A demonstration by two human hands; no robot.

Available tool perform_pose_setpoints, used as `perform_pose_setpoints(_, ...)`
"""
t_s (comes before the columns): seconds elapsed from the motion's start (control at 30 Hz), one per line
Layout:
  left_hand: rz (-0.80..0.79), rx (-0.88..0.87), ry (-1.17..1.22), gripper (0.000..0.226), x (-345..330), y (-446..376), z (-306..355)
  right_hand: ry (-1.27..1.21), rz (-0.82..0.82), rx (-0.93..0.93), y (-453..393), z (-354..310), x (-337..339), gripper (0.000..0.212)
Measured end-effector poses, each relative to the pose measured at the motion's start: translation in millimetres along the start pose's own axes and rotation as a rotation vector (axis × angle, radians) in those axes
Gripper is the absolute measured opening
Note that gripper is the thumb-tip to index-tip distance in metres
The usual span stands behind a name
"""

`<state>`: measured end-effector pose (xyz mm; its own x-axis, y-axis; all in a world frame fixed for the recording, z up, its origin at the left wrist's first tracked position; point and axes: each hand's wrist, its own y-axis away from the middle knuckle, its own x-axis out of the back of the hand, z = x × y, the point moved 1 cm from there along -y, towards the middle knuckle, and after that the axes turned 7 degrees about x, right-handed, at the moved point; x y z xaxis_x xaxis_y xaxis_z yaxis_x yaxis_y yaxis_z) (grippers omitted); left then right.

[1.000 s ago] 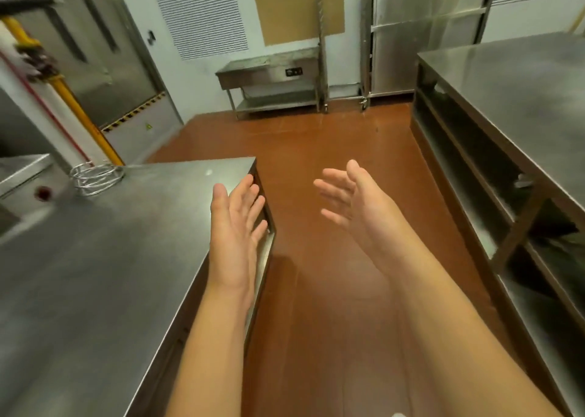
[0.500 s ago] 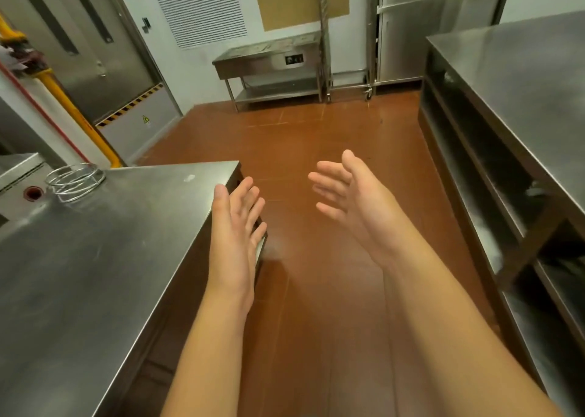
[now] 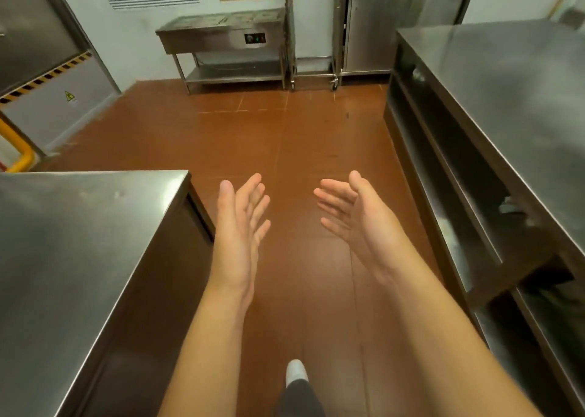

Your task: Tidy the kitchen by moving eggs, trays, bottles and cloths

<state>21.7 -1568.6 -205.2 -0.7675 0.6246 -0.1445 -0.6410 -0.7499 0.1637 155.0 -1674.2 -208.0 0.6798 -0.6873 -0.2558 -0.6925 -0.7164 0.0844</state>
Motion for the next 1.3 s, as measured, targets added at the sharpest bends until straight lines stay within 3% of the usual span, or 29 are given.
perform_pose_setpoints(0.37,-0.109,-0.038,-0.026,0.070,6,-186,55,0.029,0.055,0.045,-165,-21,-38,0.048)
perform_pose_setpoints(0.7,-0.044,-0.038,-0.055,0.078,-9,-343,78,-0.049,-0.006,0.052,-352,-35,-44,0.050)
perform_pose_setpoints(1.0,0.075,-0.216,-0.078,0.076,-65,-508,157,-0.058,-0.150,0.176,-533,-109,-43,0.052)
perform_pose_setpoints(1.1,0.069,-0.241,-0.096,0.070,-77,-551,173,-0.053,-0.138,0.151,-578,-117,-47,0.052)
perform_pose_setpoints(1.3,-0.005,-0.210,-0.062,0.077,-69,-643,181,-0.019,-0.121,0.132,-667,-116,-64,0.048)
